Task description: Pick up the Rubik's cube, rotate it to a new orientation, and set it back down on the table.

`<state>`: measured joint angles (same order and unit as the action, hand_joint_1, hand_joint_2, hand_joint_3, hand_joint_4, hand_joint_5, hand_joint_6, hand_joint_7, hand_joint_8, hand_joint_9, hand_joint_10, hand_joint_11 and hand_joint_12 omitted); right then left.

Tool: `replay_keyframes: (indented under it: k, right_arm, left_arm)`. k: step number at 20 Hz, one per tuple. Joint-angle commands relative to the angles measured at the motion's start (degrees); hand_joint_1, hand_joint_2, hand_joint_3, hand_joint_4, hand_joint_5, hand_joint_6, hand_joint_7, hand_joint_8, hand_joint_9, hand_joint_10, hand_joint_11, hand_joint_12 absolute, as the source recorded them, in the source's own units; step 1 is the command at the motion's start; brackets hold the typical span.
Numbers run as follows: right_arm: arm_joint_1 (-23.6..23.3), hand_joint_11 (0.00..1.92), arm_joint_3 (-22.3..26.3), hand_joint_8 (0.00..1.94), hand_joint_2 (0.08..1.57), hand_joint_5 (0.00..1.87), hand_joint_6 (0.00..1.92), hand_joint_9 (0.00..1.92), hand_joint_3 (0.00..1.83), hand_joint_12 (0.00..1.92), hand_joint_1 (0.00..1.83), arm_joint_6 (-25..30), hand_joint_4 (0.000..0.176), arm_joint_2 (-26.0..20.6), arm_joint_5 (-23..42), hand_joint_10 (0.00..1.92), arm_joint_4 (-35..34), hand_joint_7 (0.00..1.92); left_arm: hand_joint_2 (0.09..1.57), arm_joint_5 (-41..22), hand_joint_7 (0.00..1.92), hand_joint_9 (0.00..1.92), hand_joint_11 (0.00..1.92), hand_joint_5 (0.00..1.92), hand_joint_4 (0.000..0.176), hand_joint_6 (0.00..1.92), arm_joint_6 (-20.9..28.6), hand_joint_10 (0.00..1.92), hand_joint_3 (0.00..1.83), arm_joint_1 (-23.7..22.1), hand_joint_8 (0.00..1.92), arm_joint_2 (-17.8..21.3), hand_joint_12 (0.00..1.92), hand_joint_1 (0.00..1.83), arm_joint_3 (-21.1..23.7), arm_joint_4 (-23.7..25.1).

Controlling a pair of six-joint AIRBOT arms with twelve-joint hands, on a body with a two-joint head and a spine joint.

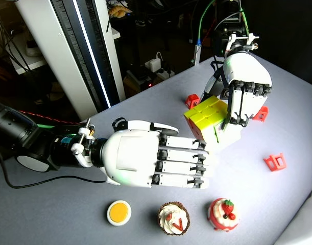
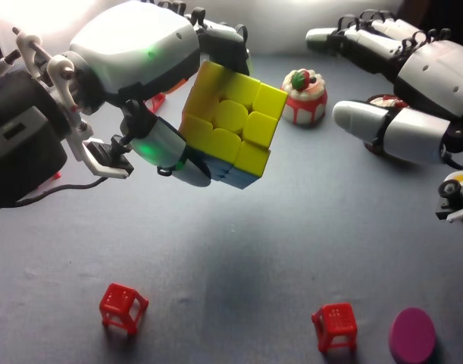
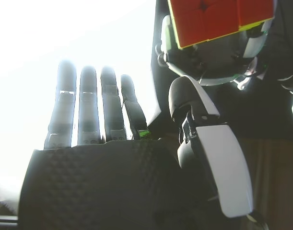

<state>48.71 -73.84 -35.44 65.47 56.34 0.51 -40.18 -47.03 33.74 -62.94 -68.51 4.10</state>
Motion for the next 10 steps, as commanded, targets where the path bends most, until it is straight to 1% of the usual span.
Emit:
replay_keyframes:
  k: [1,2,3,4,5,6,7,8,9,10]
  right_arm:
    - [-0.9,0.0,-0.4,0.03,1.48,0.05,0.58,0.0,0.0,1.22,0.03,0.3,0.0,0.3,7.4,0.87,-0.7,0.31]
    - [-0.9,0.0,-0.4,0.02,1.48,0.04,0.59,0.0,0.0,1.24,0.0,0.3,0.0,0.5,7.5,0.84,-0.3,0.27]
    - [-0.9,0.0,-0.5,0.02,1.48,0.04,0.59,0.0,0.0,1.24,0.0,0.3,0.0,0.6,7.5,0.84,0.0,0.27]
    - [-0.9,0.0,-0.6,0.0,1.48,0.0,0.48,0.0,0.0,1.08,0.0,0.3,0.0,0.8,7.5,0.55,0.4,0.17]
    - [-0.9,0.0,-0.8,0.0,1.48,0.0,0.48,0.0,0.0,1.08,0.0,0.3,0.0,1.0,7.5,0.55,0.6,0.17]
    - [-0.9,0.0,-0.9,0.01,1.49,0.01,0.41,0.0,0.0,1.05,0.0,0.3,0.0,1.2,7.5,0.51,0.8,0.18]
    - [-0.9,0.0,-1.0,0.0,1.48,0.01,0.38,0.0,0.0,1.04,0.0,0.3,0.0,1.4,7.5,0.5,1.0,0.17]
    - [-0.9,0.0,-1.1,0.0,1.48,0.02,0.37,0.0,0.0,1.05,0.0,0.3,0.0,1.6,7.5,0.53,1.4,0.17]
    - [-0.9,0.0,-1.2,0.01,1.47,0.01,0.28,0.0,0.0,1.06,0.0,0.3,0.0,1.8,7.5,0.41,1.6,0.13]
    - [-0.9,0.0,-1.3,0.01,1.47,0.01,0.28,0.0,0.0,1.06,0.0,0.3,0.0,2.0,7.5,0.41,1.9,0.13]
  left_arm:
    - [0.69,-9.2,0.9,1.15,1.26,0.8,0.015,1.91,0.5,1.92,1.36,-1.1,1.92,0.3,1.92,1.15,0.3,-0.7]
    - [0.66,-9.4,0.92,1.2,1.33,0.85,0.05,1.91,0.5,1.92,1.42,-1.1,1.92,0.4,1.92,1.16,0.4,-0.6]
    - [0.66,-9.5,0.92,1.2,1.33,0.85,0.05,1.91,0.5,1.92,1.42,-1.1,1.92,0.4,1.92,1.16,0.4,-0.6]
    - [0.61,-9.5,0.93,1.33,1.44,1.04,0.035,1.92,0.5,1.92,1.45,-1.1,1.92,0.4,1.92,1.34,0.4,-0.6]
    - [0.61,-9.6,0.93,1.33,1.44,1.04,0.035,1.92,0.5,1.92,1.45,-1.2,1.92,0.4,1.92,1.34,0.4,-0.5]
    - [0.6,-9.6,1.0,1.31,1.42,0.91,0.0,1.91,0.5,1.92,1.5,-1.2,1.92,0.4,1.92,1.21,0.5,-0.4]
    - [0.59,-9.6,1.03,1.34,1.44,0.88,0.0,1.91,0.5,1.92,1.53,-1.3,1.92,0.4,1.92,1.19,0.5,-0.3]
    - [0.61,-9.5,1.01,1.3,1.41,0.85,0.0,1.89,0.5,1.92,1.48,-1.3,1.92,0.4,1.92,1.19,0.5,-0.2]
    - [0.58,-9.5,0.95,1.33,1.42,0.97,0.0,1.92,0.5,1.92,1.44,-1.3,1.89,0.4,1.92,1.35,0.5,-0.2]
    - [0.58,-9.4,0.95,1.33,1.42,0.97,0.0,1.92,0.5,1.92,1.44,-1.3,1.89,0.4,1.92,1.35,0.5,-0.2]
